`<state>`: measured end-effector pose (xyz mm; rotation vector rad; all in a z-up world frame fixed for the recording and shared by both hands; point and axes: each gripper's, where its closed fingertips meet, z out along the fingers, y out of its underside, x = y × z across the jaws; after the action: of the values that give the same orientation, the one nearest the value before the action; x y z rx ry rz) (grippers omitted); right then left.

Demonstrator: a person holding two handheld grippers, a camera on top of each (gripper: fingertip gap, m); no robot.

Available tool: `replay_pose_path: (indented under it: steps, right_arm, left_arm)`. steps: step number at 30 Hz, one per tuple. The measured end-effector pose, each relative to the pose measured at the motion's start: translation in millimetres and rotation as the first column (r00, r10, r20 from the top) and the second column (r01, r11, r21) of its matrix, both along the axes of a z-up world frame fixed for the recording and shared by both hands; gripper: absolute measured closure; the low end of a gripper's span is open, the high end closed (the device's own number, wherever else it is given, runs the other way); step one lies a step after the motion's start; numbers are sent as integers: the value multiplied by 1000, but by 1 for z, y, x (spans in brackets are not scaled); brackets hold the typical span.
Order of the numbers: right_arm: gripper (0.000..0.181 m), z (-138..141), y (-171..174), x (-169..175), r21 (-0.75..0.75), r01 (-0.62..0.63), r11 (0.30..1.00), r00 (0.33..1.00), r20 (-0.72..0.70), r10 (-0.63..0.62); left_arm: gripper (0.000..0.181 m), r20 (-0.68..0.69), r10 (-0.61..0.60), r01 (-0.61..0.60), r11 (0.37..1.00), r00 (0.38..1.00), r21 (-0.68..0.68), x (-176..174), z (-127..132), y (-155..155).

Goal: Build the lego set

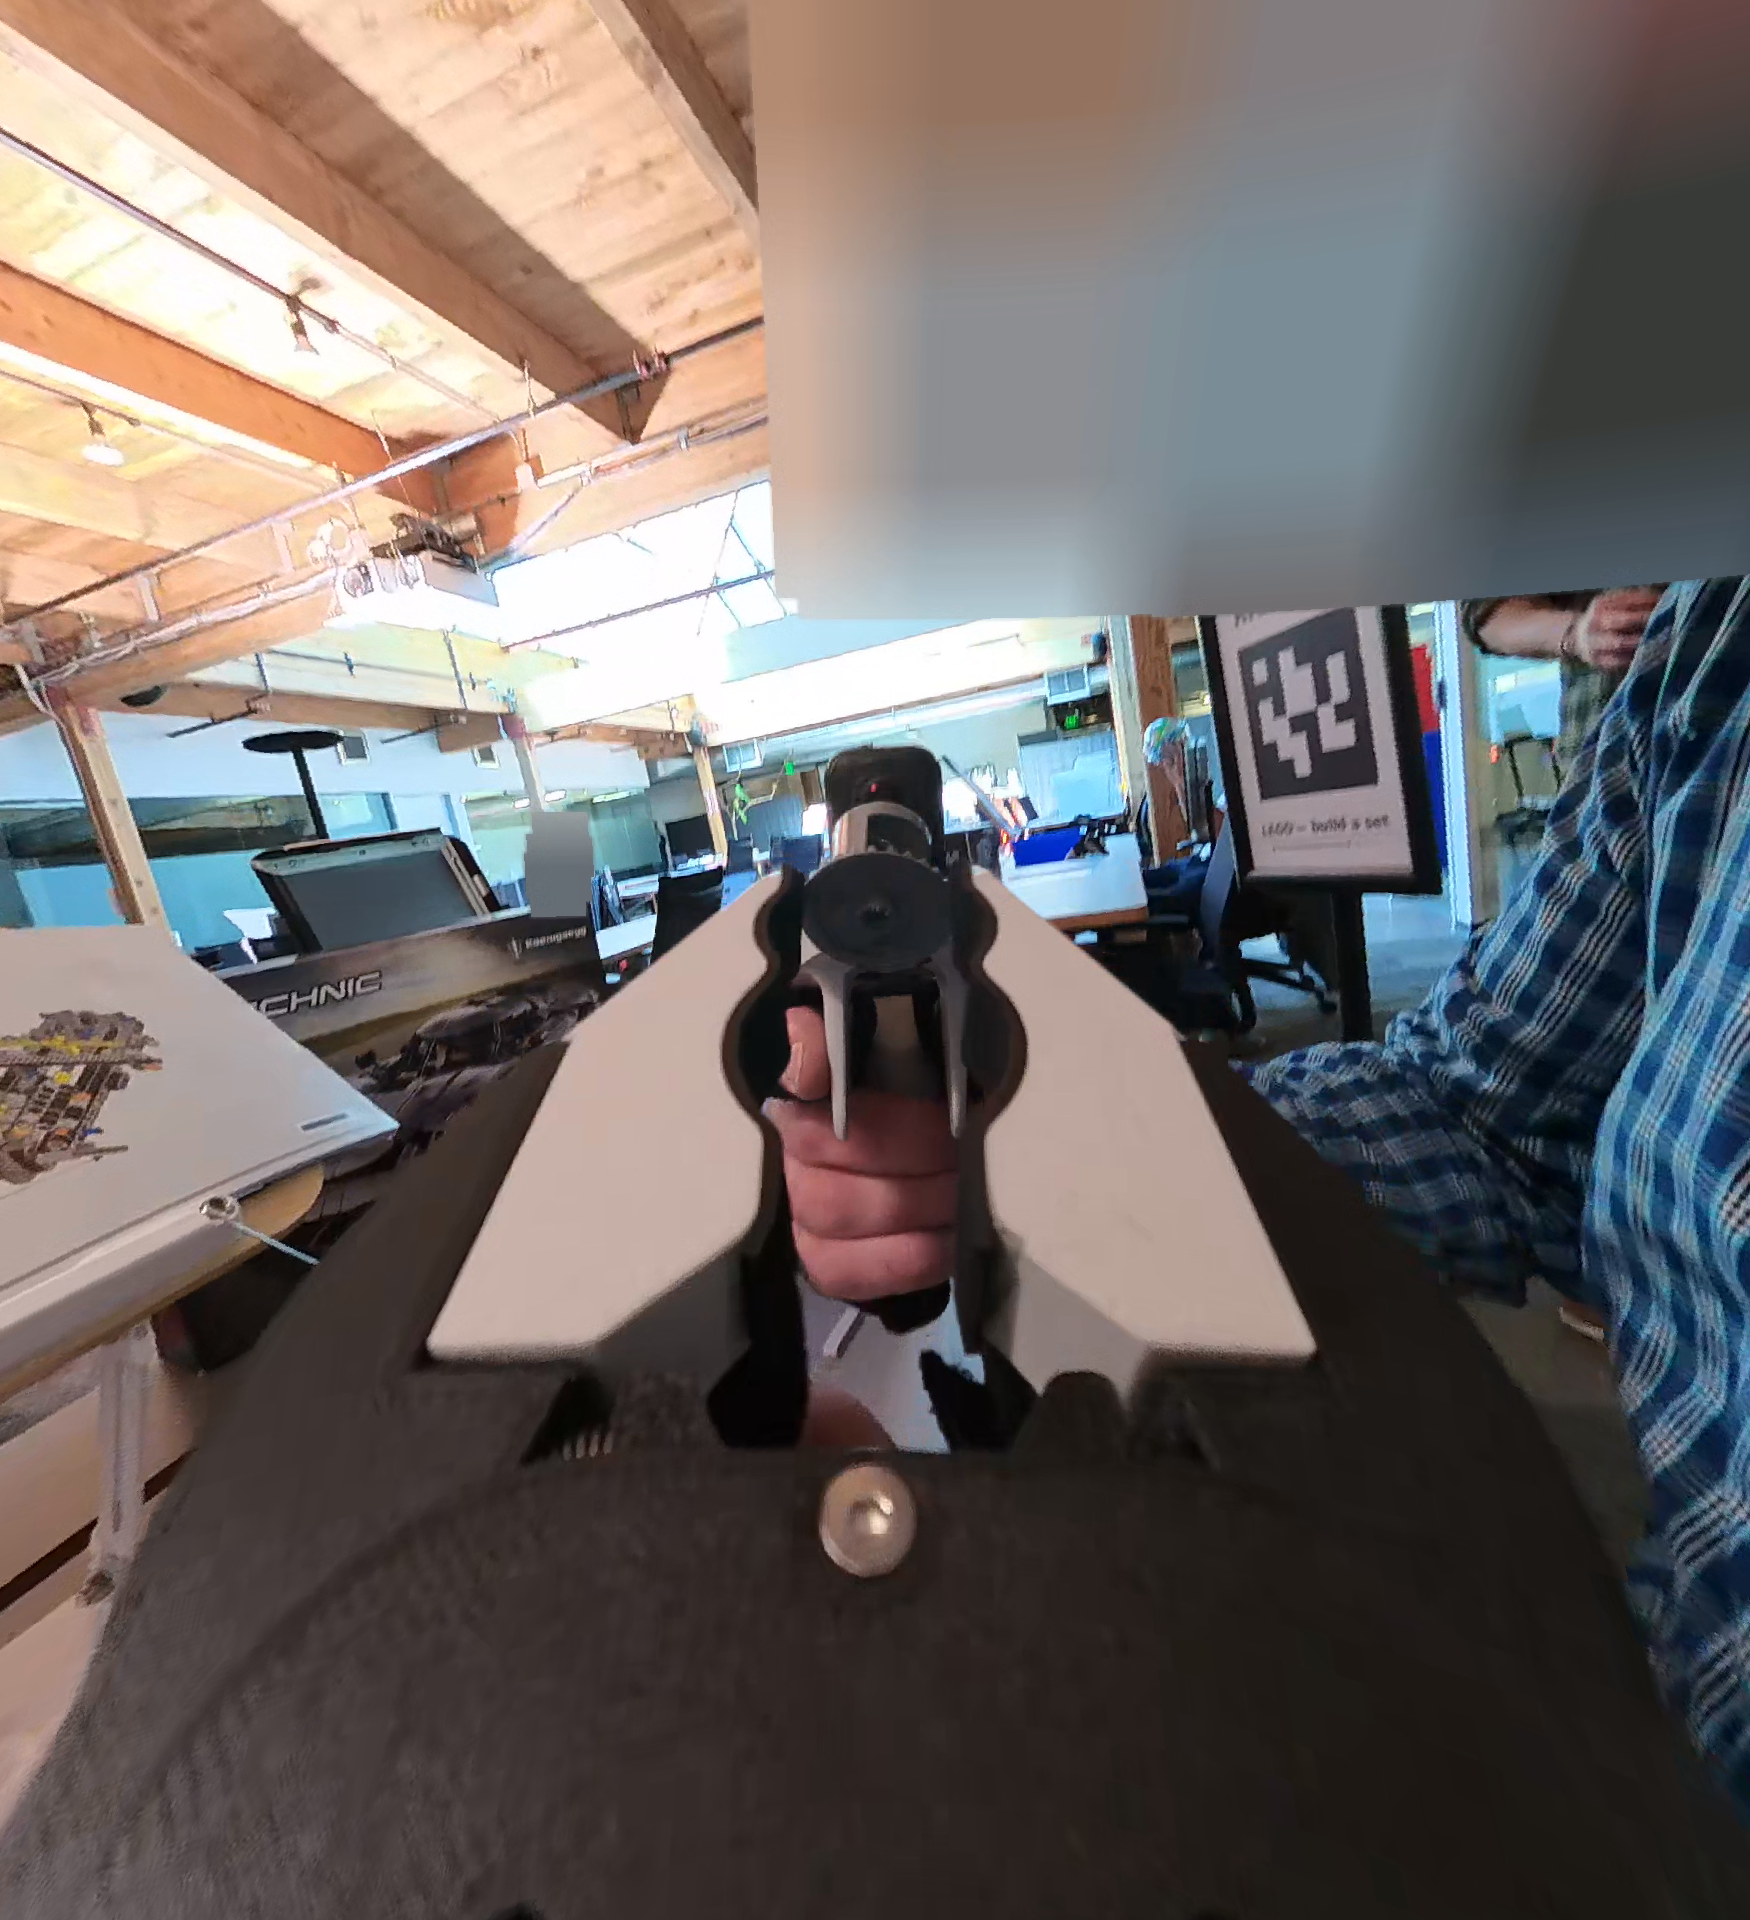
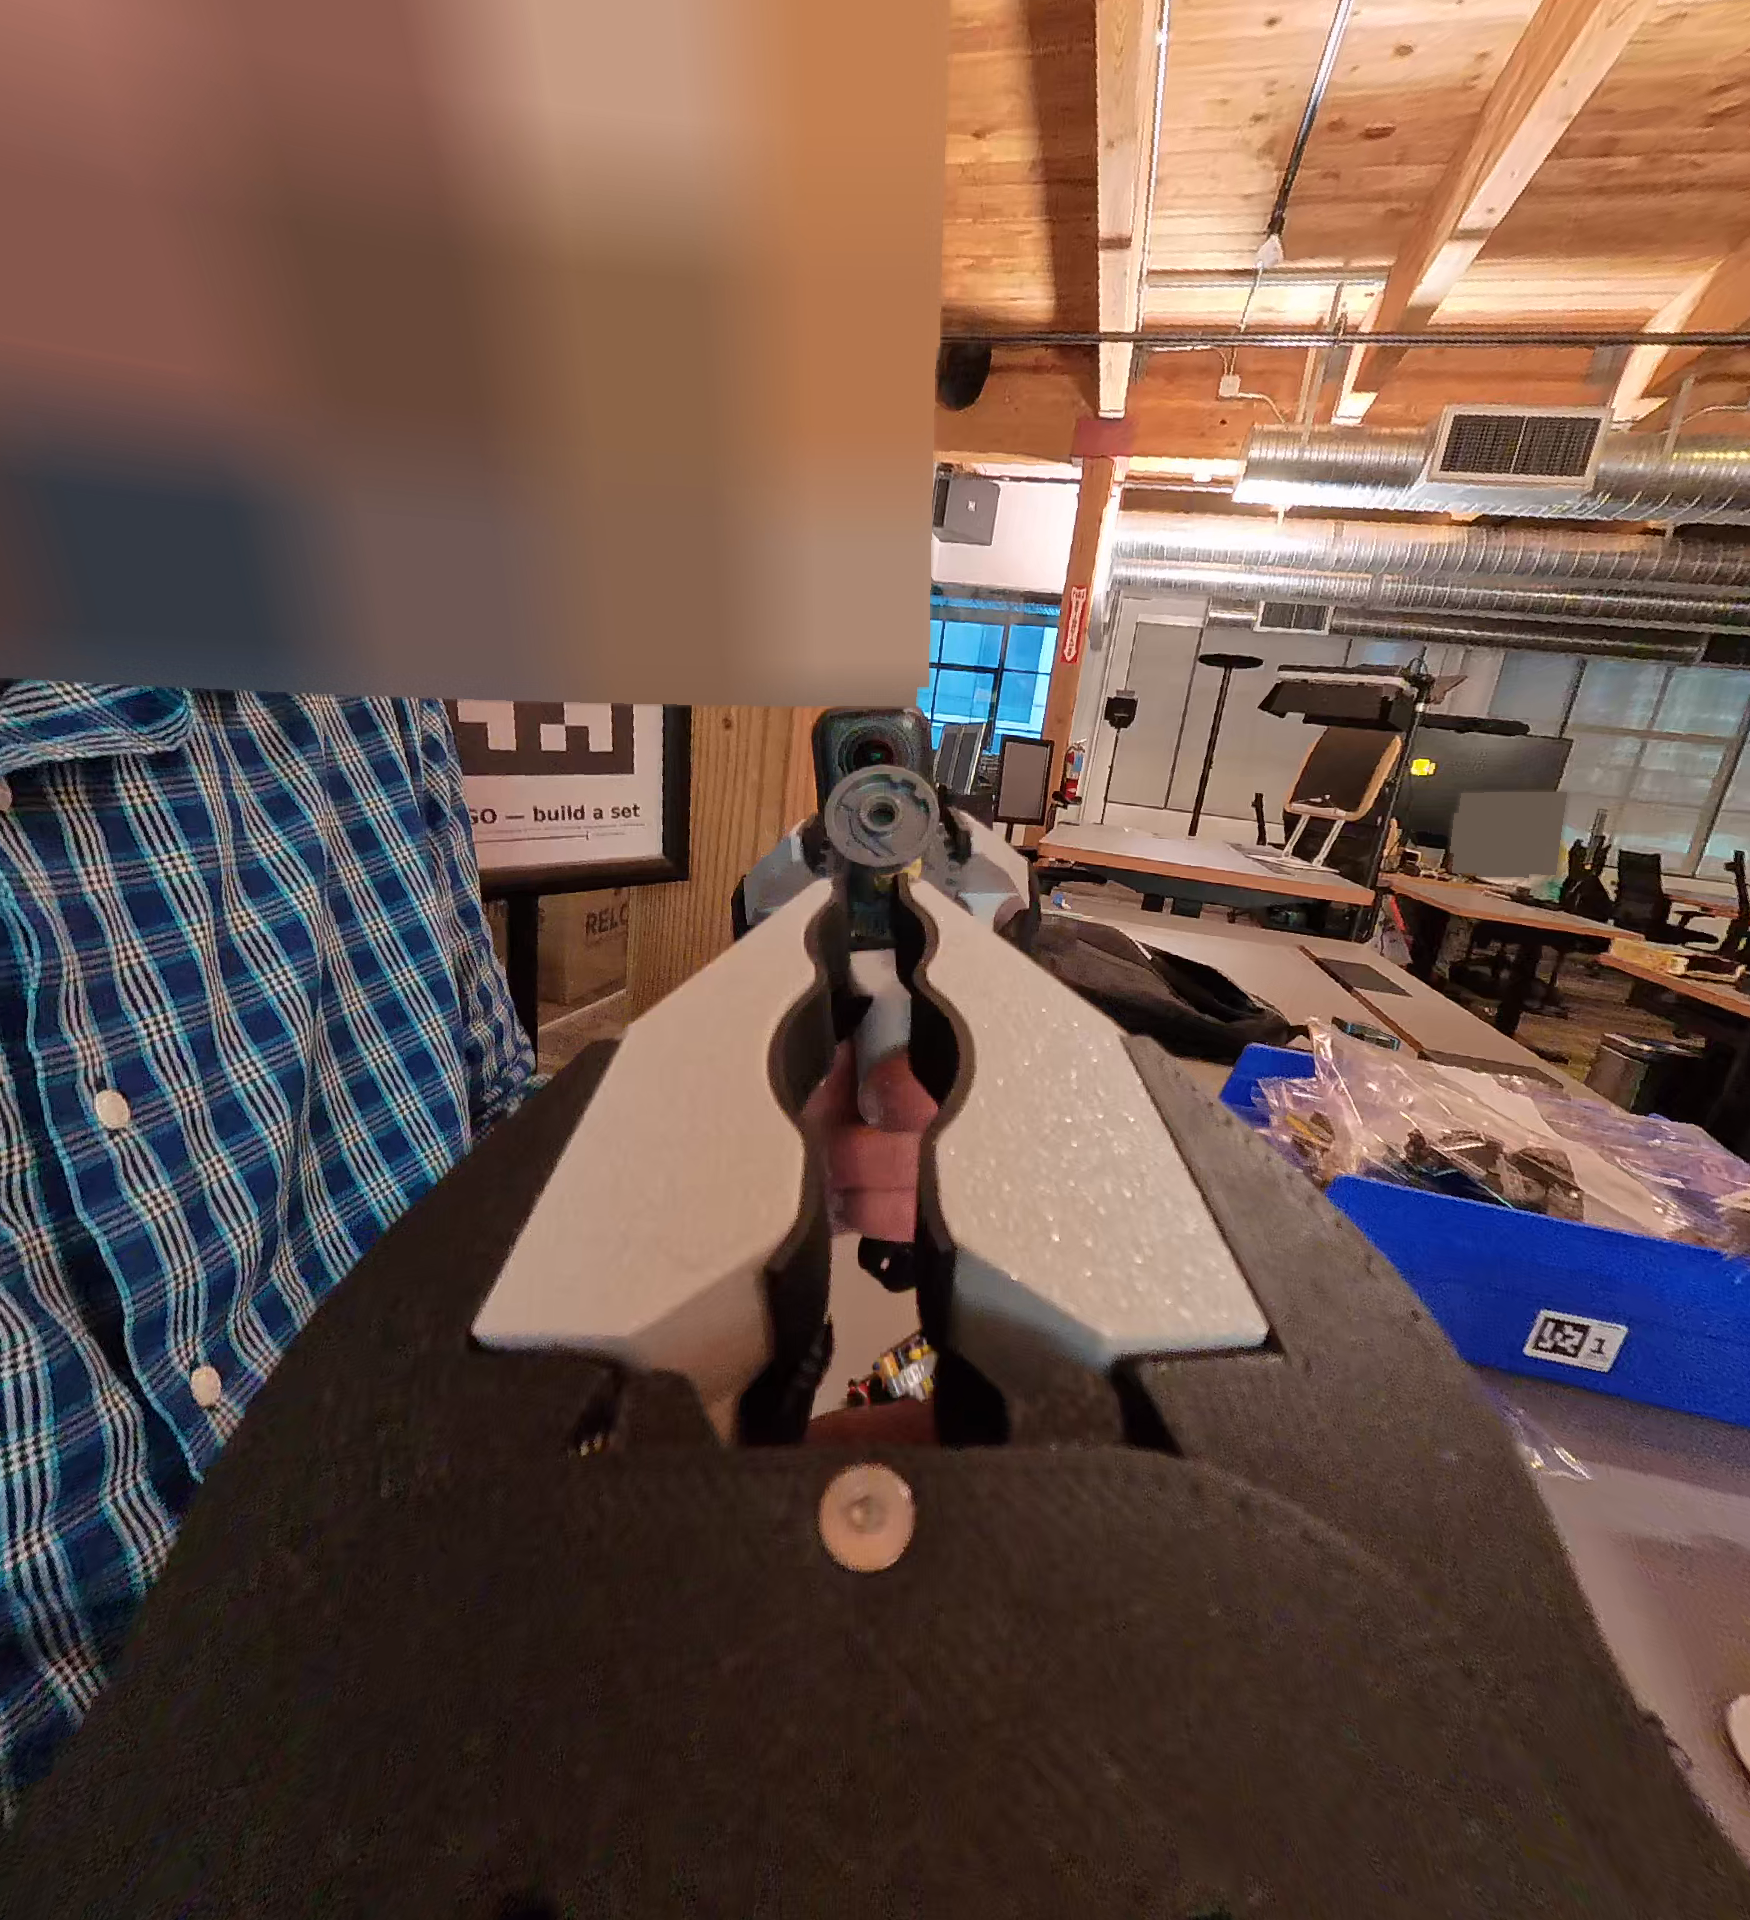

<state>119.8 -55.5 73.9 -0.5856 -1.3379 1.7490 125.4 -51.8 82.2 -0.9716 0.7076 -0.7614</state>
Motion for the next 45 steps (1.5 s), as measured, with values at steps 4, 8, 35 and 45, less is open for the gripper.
replay_pose_path:
  steps: [4, 8, 35, 45]
  right_arm:
    - [176, -6, 5, 2, 42, 19, 999, 1000, 19, -19]
    - [176, -14, 12, 4, 86, 35, 996, 998, 46, -39]
    - [175, -32, 31, 21, 155, 41, 987, 998, 39, -48]
    - [175, -9, 27, 24, 130, 10, 991, 999, -38, -5]
  left_arm:
    - [154, -48, 17, -17, 1000, 999, -6, 2, -7, 5]
    - [154, -96, 32, -34, 999, 995, -19, 5, -14, 12]
    - [155, -151, 51, -56, 998, 987, -31, 22, -36, 32]
    - [155, -203, 108, -95, 993, 973, 76, 25, -14, 28]
